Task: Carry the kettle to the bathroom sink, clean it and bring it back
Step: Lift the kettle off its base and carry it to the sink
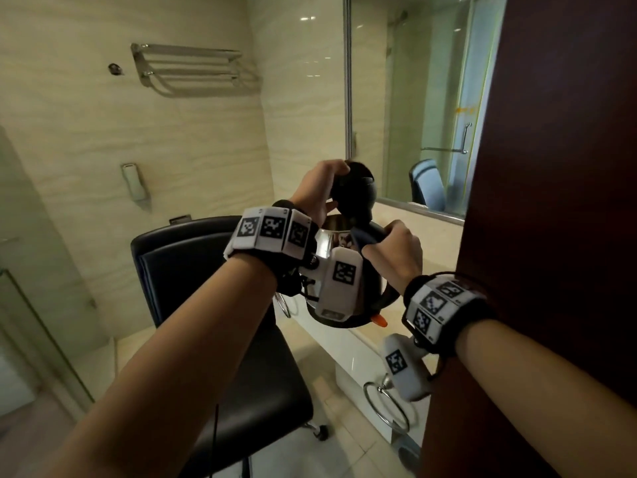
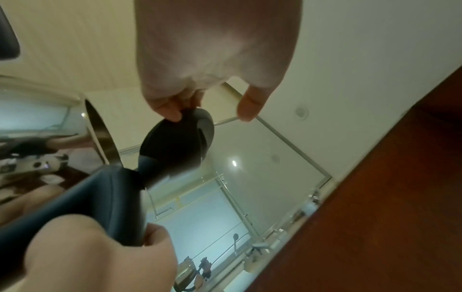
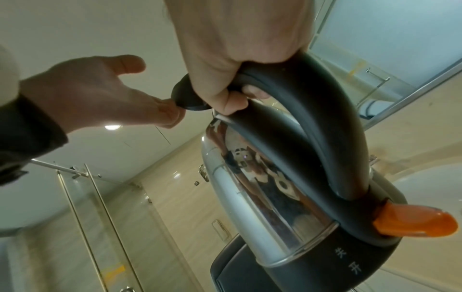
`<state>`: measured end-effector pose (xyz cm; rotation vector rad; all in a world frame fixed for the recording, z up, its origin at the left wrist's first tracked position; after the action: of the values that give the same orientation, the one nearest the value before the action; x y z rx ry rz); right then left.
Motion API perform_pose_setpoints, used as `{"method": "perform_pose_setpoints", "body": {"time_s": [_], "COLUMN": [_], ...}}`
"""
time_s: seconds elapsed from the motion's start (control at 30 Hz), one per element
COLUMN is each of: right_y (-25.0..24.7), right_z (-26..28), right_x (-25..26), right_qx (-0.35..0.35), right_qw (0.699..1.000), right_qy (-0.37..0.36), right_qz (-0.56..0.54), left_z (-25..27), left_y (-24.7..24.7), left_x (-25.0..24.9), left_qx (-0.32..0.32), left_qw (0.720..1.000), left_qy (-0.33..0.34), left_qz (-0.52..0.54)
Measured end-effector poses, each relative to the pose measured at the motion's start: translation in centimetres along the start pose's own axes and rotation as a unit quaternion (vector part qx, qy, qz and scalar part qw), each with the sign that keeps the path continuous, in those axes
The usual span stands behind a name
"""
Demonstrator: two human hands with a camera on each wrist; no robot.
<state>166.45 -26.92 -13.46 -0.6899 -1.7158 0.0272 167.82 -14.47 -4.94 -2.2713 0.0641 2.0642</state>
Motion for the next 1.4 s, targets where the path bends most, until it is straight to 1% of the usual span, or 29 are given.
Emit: {"method": "perform_pose_setpoints", "body": {"time_s": [0.1, 0.13, 0.2, 0.3, 0.4, 0.47, 0.53, 0.6, 0.7, 0.77, 0.9, 0.97, 1.07, 1.13, 1.2, 1.3, 1.4], "right_y": [3.2, 4.4, 6.8, 10.3, 14.9, 16.2, 18.6, 20.5, 22.9, 24.5, 27.7, 29.3, 31.3, 32.4, 33.3, 34.4, 35.6], "right_z": [-2.8, -3.9, -6.1, -9.2, -13.1, -14.2, -16.5, -18.1, -19.9, -21.3, -24.1, -25.9, -28.9, -31.2, -33.2, -35.5, -36.6], "right_x": [-0.3, -0.4, -0.5, -0.7, -0.6, -0.4, -0.5, -0.6, -1.4, -2.3, -4.3, -5.1, -6.1, -6.8, -7.6, -9.1, -10.7], "right_qx": [0.004, 0.004, 0.001, 0.004, 0.005, 0.026, 0.049, 0.079, 0.147, 0.186, 0.23, 0.244, 0.248, 0.235, 0.232, 0.246, 0.258], "right_qw": [1.0, 1.0, 1.0, 1.0, 0.999, 0.998, 0.997, 0.995, 0.987, 0.98, 0.969, 0.964, 0.96, 0.96, 0.956, 0.94, 0.923], "right_qy": [-0.009, -0.012, -0.006, 0.025, 0.043, 0.05, 0.058, 0.056, 0.06, 0.056, 0.039, 0.024, -0.018, -0.046, -0.065, -0.076, -0.095], "right_qz": [-0.003, -0.004, -0.002, 0.0, 0.007, 0.004, 0.011, 0.013, 0.026, 0.038, 0.082, 0.101, 0.128, 0.145, 0.17, 0.225, 0.269], "left_z": [-3.8, -5.2, -8.1, -12.1, -17.5, -19.1, -22.3, -25.1, -28.2, -30.2, -34.6, -37.0, -41.0, -43.5, -45.8, -48.9, -51.6], "left_y": [-1.7, -2.5, -4.0, -6.3, -8.7, -9.5, -10.5, -11.4, -12.4, -12.9, -13.2, -13.2, -13.8, -13.7, -13.2, -12.8, -12.3], "left_x": [1.5, 2.2, 3.6, 5.9, 7.8, 8.5, 9.2, 10.4, 12.2, 13.9, 16.7, 18.1, 19.9, 20.9, 21.9, 23.7, 25.4], "left_qx": [-0.023, -0.02, 0.005, 0.062, 0.108, 0.111, 0.102, 0.099, 0.096, 0.084, 0.047, 0.036, -0.044, -0.074, -0.078, -0.083, -0.08], "left_qw": [0.996, 0.992, 0.979, 0.952, 0.931, 0.927, 0.923, 0.923, 0.924, 0.93, 0.941, 0.939, 0.948, 0.951, 0.955, 0.958, 0.961], "left_qy": [-0.037, -0.05, -0.082, -0.122, -0.132, -0.126, -0.116, -0.132, -0.175, -0.203, -0.229, -0.234, -0.218, -0.214, -0.211, -0.217, -0.227], "left_qz": [-0.078, -0.113, -0.185, -0.274, -0.322, -0.337, -0.353, -0.348, -0.327, -0.293, -0.245, -0.251, -0.23, -0.211, -0.191, -0.17, -0.133]}}
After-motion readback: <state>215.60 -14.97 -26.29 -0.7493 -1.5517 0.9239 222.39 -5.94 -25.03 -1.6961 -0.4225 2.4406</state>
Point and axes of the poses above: each hand's wrist, its own z-axis away from the middle knuckle, its own y-axis out of the palm, x = y × z, the point moved 4 cm from there along -z, towards the middle knuckle, and after that the axes turned 8 degrees about -z, right-handed, at the moved point
